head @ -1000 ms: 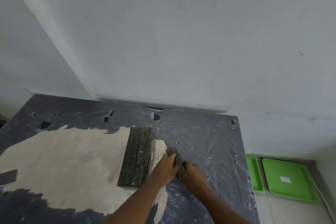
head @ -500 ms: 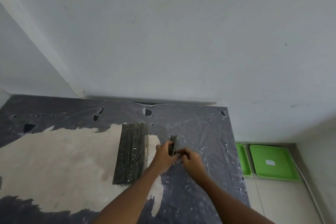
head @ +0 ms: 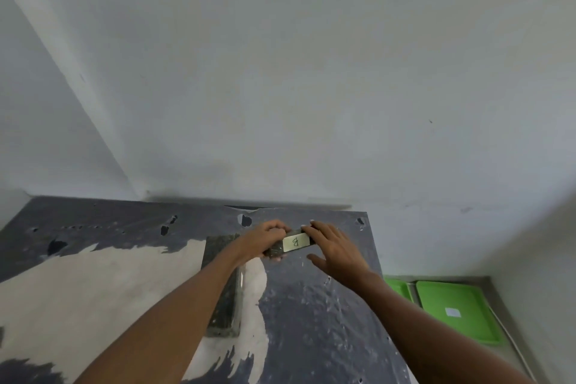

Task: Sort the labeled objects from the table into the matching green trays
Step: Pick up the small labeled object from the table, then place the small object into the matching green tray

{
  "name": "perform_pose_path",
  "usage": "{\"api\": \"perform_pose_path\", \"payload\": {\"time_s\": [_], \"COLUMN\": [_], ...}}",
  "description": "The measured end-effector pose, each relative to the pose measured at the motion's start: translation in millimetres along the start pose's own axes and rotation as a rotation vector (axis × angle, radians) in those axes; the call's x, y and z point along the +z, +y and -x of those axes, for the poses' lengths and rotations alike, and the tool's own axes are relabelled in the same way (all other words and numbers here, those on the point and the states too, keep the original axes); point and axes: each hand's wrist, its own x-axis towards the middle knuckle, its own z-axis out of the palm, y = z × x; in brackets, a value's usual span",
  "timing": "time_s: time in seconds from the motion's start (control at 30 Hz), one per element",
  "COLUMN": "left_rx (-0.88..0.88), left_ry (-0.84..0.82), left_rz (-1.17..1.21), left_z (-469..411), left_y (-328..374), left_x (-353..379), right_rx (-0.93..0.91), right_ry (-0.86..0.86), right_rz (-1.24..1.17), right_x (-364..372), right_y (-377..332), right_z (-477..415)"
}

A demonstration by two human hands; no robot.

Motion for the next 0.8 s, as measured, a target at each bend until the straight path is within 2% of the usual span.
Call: {"api": "perform_pose_path", "payload": {"time_s": [0.23,0.4,0.6,0.8], "left_rx": [0.069,0.144,0.176,0.17], "left_ry": [0.031,0.17,0.226,0.323], "left_rz": [0.009,0.081,0.456,0.573], "left_z": [8,8,3,-13], "left_y": [35,41,42,56], "left_x": [-3,-9,6,22], "right_rx": [-0.082,-0.042,0.076,0.105], "right_ry": [0.176,0.19,0.215,0.194], "right_rz": [0.024,0.03,0.002,-0.118], "right_x": [-37,-51,-53,-48], "right_y": [-3,0,1,-3], "right_z": [-9,-9,-9,-7]}}
